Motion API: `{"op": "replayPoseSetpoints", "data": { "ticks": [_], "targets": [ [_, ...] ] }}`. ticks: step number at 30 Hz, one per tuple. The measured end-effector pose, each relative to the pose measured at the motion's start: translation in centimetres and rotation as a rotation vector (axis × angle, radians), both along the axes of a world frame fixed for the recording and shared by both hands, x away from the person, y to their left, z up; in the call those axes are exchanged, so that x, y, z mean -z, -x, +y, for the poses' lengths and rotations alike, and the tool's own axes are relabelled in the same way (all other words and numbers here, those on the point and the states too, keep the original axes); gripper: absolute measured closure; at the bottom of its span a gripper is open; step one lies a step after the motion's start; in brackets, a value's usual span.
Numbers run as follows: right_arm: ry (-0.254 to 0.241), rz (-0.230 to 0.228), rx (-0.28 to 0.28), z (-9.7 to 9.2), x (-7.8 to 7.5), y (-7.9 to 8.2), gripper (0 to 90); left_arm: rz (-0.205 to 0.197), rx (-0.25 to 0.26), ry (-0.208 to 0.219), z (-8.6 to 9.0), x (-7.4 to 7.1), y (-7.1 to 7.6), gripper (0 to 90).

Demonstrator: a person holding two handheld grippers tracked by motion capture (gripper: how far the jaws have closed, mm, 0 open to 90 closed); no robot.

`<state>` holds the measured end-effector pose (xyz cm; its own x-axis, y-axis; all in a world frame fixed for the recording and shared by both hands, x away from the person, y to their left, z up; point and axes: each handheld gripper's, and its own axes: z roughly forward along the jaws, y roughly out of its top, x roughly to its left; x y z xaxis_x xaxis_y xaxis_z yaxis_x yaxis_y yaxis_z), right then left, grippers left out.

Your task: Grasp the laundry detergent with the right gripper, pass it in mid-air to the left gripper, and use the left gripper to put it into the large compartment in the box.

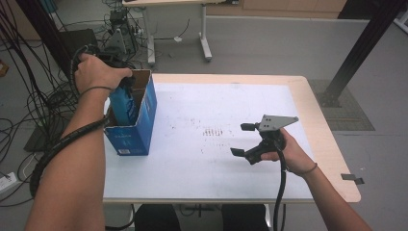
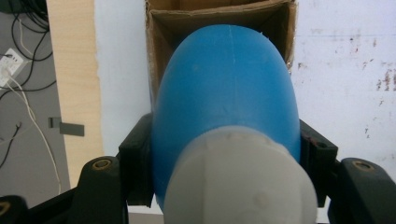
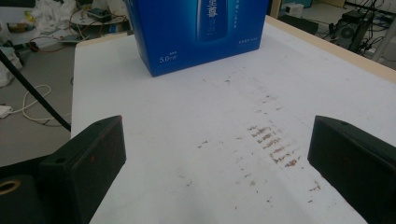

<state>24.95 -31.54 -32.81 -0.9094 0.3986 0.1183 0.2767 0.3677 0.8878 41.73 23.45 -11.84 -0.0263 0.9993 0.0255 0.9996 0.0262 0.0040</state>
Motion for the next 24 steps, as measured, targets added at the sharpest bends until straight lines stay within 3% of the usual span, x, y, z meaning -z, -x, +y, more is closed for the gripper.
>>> {"op": "replayPoseSetpoints", "data": {
  "ticks": [5,19,24],
  "targets": [
    [0.003,0.001,-0.001,0.1,0.0,0.0,4.1,0.005,-0.004,0.01,0.2,1.1,0.1,37.7],
    [0.004,0.002,0.008,-0.1,0.1,0.0,4.2,0.035,0.015,-0.02,-0.9,3.7,-0.2,37.7],
    [0.006,0.003,0.01,-0.1,0.1,0.1,4.2,0.04,0.009,-0.008,-0.6,4.2,-0.2,37.7]
  ]
}}
